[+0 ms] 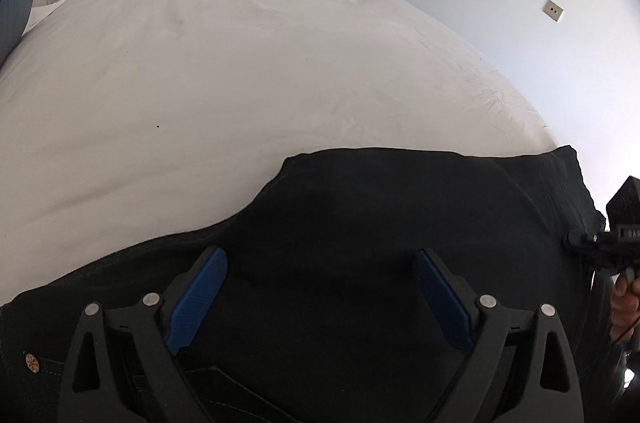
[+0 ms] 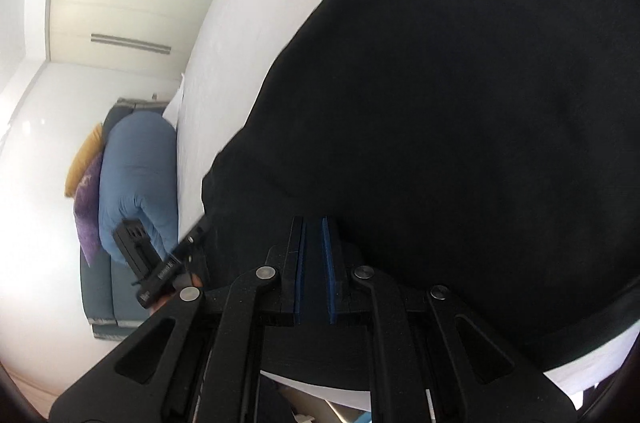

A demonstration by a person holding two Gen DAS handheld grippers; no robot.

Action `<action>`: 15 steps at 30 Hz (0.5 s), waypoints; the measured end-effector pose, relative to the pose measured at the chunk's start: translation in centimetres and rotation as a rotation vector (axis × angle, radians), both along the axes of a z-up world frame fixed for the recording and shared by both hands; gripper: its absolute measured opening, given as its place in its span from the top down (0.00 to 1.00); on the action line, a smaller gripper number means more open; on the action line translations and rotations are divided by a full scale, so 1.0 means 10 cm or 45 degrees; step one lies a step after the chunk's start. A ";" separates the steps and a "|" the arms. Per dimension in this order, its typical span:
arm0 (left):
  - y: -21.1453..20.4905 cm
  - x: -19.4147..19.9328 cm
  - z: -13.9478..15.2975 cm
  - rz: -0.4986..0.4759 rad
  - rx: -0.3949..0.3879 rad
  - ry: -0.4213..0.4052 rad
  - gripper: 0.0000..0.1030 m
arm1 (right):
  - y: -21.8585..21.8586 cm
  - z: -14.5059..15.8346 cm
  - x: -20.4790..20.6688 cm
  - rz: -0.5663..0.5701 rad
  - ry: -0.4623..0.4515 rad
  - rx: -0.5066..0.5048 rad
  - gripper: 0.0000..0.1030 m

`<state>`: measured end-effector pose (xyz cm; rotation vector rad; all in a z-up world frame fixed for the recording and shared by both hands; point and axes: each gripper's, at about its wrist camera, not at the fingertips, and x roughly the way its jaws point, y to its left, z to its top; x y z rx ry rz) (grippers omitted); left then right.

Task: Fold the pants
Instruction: 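Open the right gripper and withdraw it from the folded jeans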

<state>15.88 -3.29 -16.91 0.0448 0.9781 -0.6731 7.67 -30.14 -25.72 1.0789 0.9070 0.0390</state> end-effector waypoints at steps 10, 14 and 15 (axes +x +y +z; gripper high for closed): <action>0.56 -0.06 0.50 0.160 -0.104 0.009 0.13 | -0.80 0.63 -1.21 -0.530 -0.127 -0.312 0.00; 0.45 -0.44 0.81 0.212 -0.260 -0.066 0.00 | -0.89 0.74 -1.44 -0.508 -0.243 -0.255 0.00; 0.37 -0.56 0.87 0.212 -0.289 -0.075 0.00 | -0.85 0.70 -1.38 -0.493 -0.244 -0.221 0.00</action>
